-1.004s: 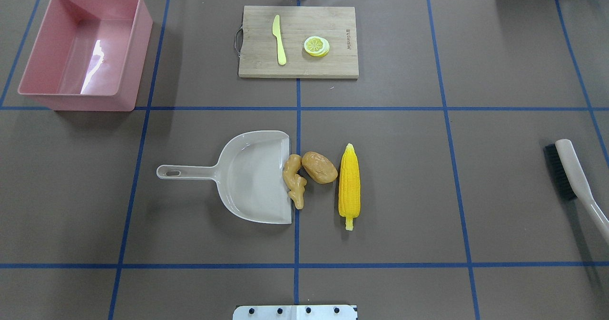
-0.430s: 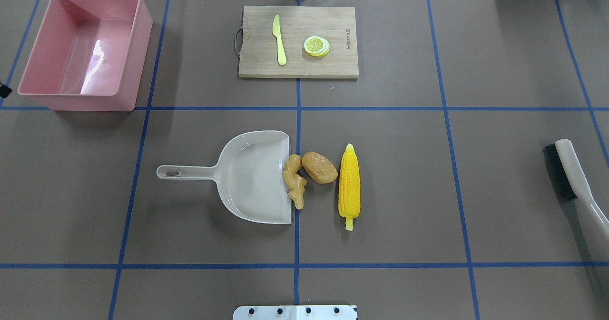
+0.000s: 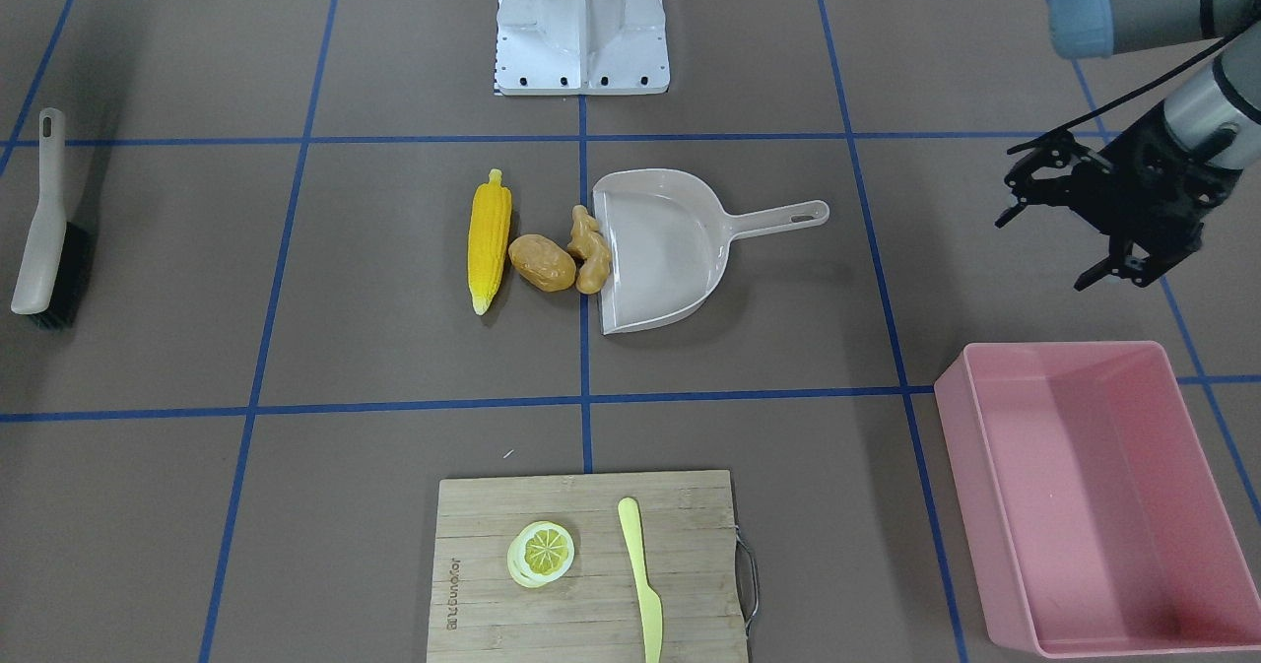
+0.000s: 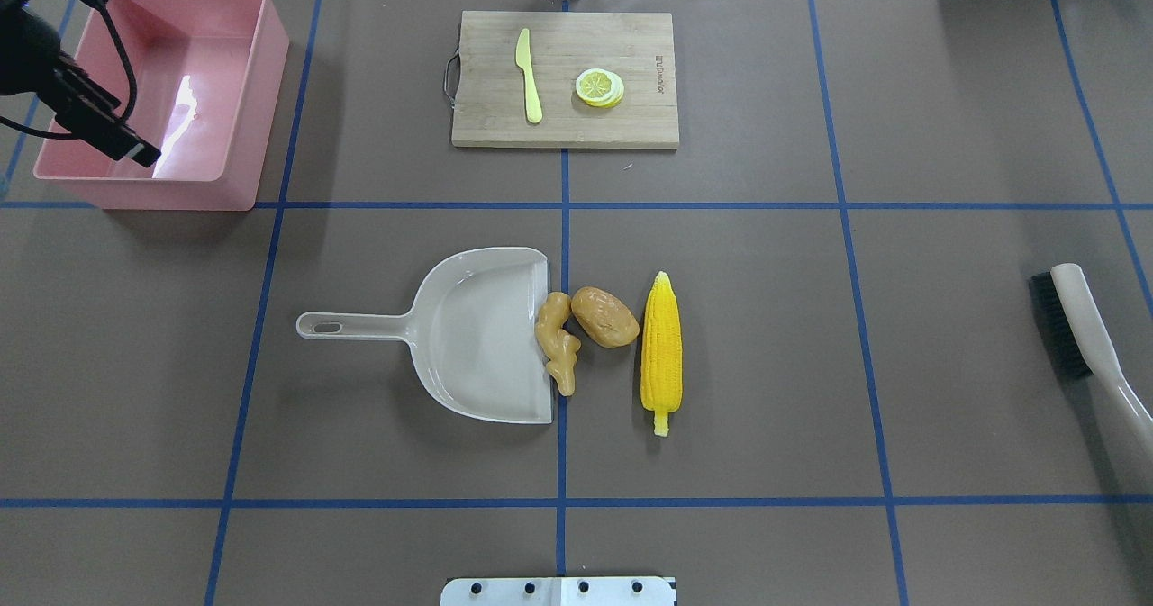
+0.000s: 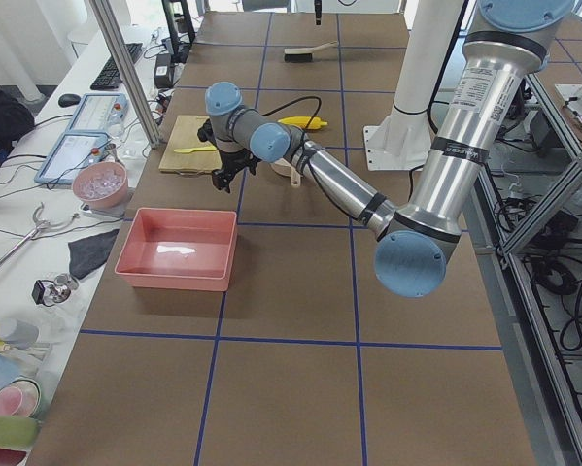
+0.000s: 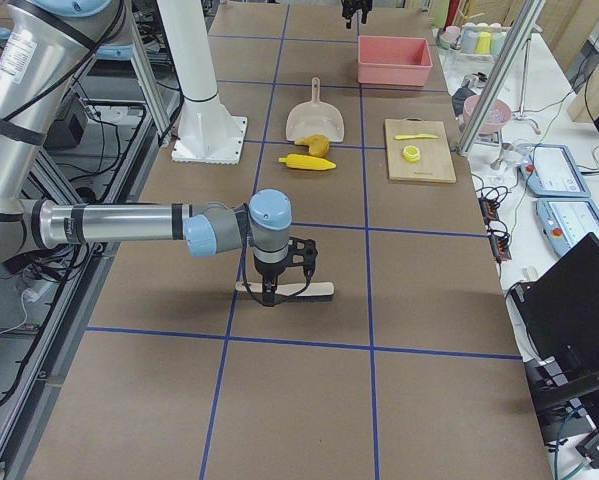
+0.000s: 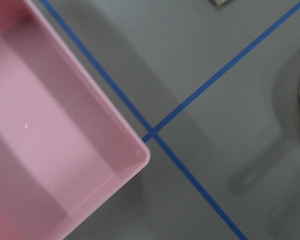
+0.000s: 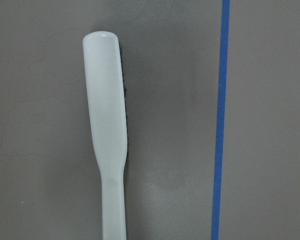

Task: Sweep and dump trash into bin
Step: 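Move the left gripper to the white dustpan handle and grasp it, then grasp the white-handled brush with the right gripper and bring it beside the corn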

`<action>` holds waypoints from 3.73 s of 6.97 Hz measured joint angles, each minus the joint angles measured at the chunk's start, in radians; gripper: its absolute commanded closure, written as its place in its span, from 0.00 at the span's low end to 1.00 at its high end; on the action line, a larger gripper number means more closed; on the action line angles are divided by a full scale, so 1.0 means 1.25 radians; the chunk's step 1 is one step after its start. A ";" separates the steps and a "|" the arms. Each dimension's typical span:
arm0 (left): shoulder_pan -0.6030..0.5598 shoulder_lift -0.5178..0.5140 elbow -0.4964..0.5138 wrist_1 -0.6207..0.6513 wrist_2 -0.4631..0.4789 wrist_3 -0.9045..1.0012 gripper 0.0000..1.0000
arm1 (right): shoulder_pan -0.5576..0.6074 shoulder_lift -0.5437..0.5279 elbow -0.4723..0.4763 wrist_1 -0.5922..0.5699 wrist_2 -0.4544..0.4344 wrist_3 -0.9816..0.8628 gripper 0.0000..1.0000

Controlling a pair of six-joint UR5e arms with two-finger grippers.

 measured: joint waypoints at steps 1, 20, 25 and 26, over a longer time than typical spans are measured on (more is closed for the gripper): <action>0.039 -0.010 -0.007 -0.044 0.001 0.000 0.01 | -0.039 -0.005 -0.044 0.092 -0.002 0.064 0.02; 0.380 0.074 0.208 -0.957 0.248 -0.119 0.02 | -0.318 -0.010 -0.001 0.219 -0.049 0.241 1.00; 0.424 0.071 0.218 -0.960 0.265 -0.146 0.02 | -0.439 0.326 0.108 -0.194 -0.094 0.399 1.00; 0.428 0.067 0.228 -0.958 0.266 -0.147 0.02 | -0.487 0.372 0.107 -0.208 -0.105 0.468 1.00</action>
